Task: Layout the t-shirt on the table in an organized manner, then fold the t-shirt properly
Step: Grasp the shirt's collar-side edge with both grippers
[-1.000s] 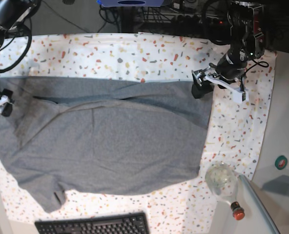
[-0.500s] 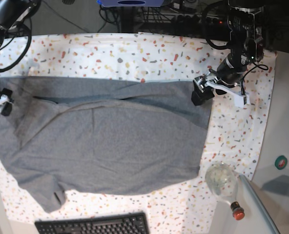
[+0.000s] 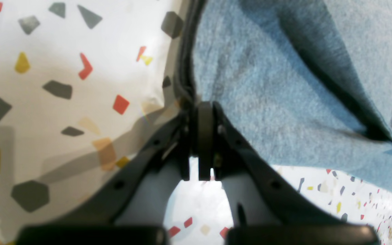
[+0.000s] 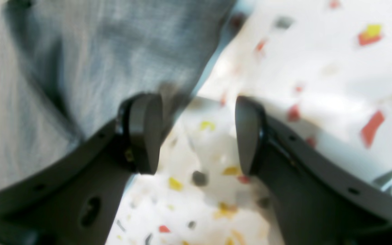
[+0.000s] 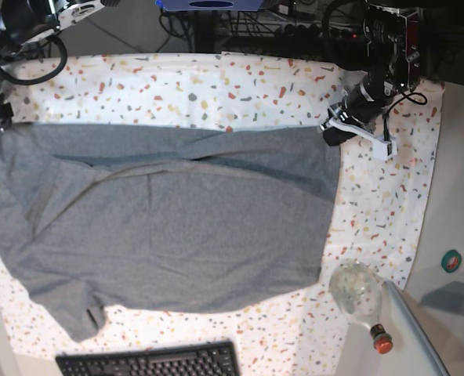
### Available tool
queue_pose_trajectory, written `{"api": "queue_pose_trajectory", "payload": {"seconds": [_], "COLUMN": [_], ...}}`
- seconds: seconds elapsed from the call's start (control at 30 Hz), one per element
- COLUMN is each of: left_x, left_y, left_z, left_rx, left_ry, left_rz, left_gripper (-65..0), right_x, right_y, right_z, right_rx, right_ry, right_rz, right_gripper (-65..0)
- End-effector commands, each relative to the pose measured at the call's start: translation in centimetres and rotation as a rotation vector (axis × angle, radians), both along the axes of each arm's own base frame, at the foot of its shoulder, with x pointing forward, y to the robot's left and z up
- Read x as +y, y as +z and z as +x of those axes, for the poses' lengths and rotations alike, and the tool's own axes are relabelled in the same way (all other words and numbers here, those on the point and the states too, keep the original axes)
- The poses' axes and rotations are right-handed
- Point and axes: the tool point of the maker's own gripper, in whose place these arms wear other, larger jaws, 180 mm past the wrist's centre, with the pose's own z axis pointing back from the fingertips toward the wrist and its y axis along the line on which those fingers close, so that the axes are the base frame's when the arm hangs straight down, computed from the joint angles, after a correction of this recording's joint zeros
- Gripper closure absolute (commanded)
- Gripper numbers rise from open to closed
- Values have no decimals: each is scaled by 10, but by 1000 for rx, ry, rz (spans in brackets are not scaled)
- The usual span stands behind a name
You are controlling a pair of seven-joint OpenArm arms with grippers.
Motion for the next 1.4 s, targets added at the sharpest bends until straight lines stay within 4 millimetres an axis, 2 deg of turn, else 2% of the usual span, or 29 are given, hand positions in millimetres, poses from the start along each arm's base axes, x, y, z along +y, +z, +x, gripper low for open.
{"api": "queue_pose_trajectory", "payload": {"seconds": [0.0, 0.17, 0.3, 0.43, 0.63, 0.73, 0.93, 1.13, 1.2, 1.33, 1.37], "left_x": [2, 4, 5, 5, 5, 8, 8, 8, 8, 8, 7], "left_y": [3, 4, 4, 4, 3, 3, 4, 0, 0, 1, 4], "left_z": [1, 1, 1, 1, 0, 0, 0, -8, -8, -7, -5], "left_rx": [-6, -5, -4, -4, -3, -1, -1, 14, 14, 11, 3], "left_ry": [-10, -13, -15, -15, -15, -16, -17, -17, -17, -18, -20], "left_rz": [10, 14, 18, 18, 18, 24, 24, 24, 24, 25, 26], "left_gripper": [0, 0, 0, 0, 0, 0, 0, 0, 0, 0, 0], "right_x": [-18, -31, -31, -27, -13, -5, 0, -11, -16, -17, -16], "right_y": [10, -3, -12, -11, -3, 4, -3, -8, -8, -7, -6], "right_z": [8, 20, 22, 23, 32, 46, 55, 43, 37, 38, 40], "right_rx": [-32, -44, -34, -42, -111, -169, -162, -127, -133, -128, -125], "right_ry": [-11, -25, -22, 0, 154, 227, 175, 83, 49, 61, 76], "right_rz": [-38, 6, 47, 46, 28, 17, 66, 80, 83, 77, 74], "right_gripper": [-327, -327, -327, -327, -326, -324, -321, -318, -272, 0, 0]}}
